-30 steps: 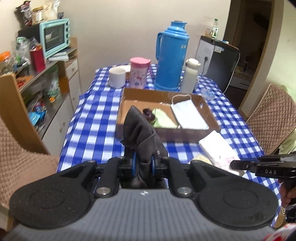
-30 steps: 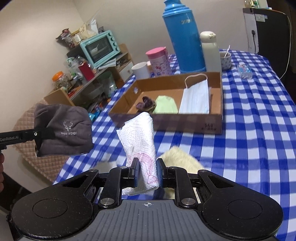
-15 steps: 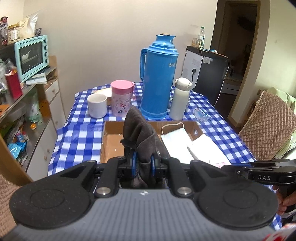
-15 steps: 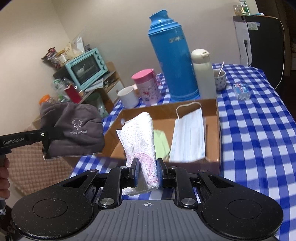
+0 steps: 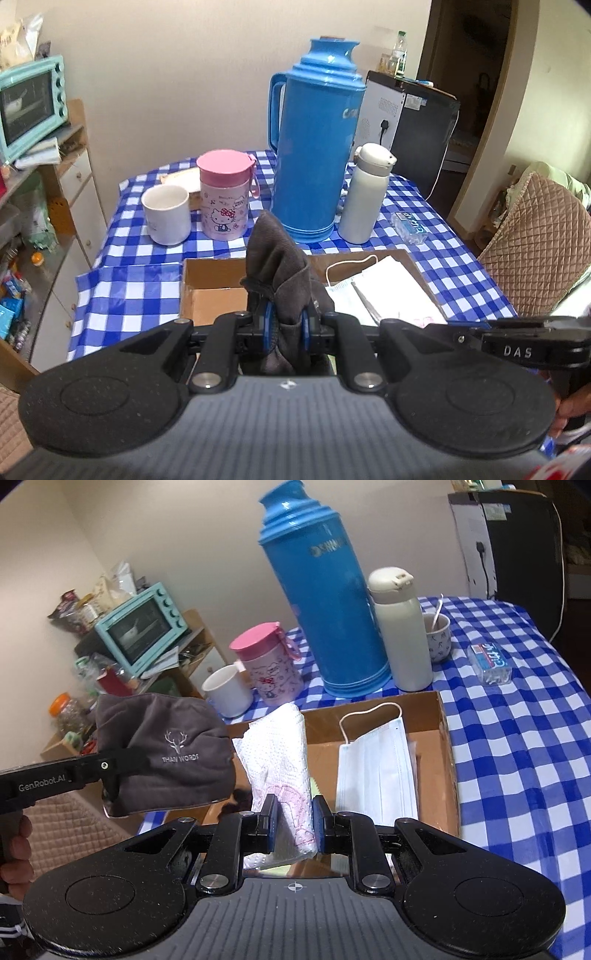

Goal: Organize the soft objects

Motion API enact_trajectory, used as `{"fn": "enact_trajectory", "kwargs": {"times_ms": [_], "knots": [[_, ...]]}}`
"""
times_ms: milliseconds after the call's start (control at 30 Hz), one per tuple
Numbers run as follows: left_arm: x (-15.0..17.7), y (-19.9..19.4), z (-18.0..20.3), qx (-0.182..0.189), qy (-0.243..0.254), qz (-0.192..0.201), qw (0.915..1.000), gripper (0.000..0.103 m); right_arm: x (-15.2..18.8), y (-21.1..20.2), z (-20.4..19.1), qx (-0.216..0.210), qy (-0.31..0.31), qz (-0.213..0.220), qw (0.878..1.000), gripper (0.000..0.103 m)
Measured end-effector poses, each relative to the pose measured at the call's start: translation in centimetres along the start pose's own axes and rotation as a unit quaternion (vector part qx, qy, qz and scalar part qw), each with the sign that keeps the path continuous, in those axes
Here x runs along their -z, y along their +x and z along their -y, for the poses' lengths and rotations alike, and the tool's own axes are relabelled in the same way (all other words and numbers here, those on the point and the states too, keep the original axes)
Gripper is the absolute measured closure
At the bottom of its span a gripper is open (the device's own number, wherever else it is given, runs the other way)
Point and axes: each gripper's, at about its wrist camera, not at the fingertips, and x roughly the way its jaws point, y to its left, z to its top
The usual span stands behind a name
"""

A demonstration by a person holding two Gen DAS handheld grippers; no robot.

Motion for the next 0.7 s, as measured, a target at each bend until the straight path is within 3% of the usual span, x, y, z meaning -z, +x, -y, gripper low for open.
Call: {"fn": "enact_trajectory", "kwargs": {"times_ms": [233, 333, 433, 700], "knots": [[-1.1, 5.5, -1.2, 0.002, -0.009, -0.021, 0.9997, 0.089, -1.1, 3.1, 1.1, 0.02, 0.022, -0.005, 1.0, 0.083], [-1.1, 8.1, -2.0, 0.013, -0.013, -0.039, 0.9991, 0.08, -1.4, 4.1, 1.5, 0.026, 0.029, -0.006, 0.999, 0.083], [-0.5, 10.9, -2.9, -0.008, -0.017, -0.07, 0.9974, 0.075, -1.4, 4.8, 1.7, 0.03, 0.036, -0.009, 0.999, 0.083], [0.1, 10.8, -4.2, -0.036, -0.005, -0.075, 0.9965, 0.073, -1.2, 6.3, 2.0, 0.036, 0.04, -0.023, 0.998, 0.083]]}}
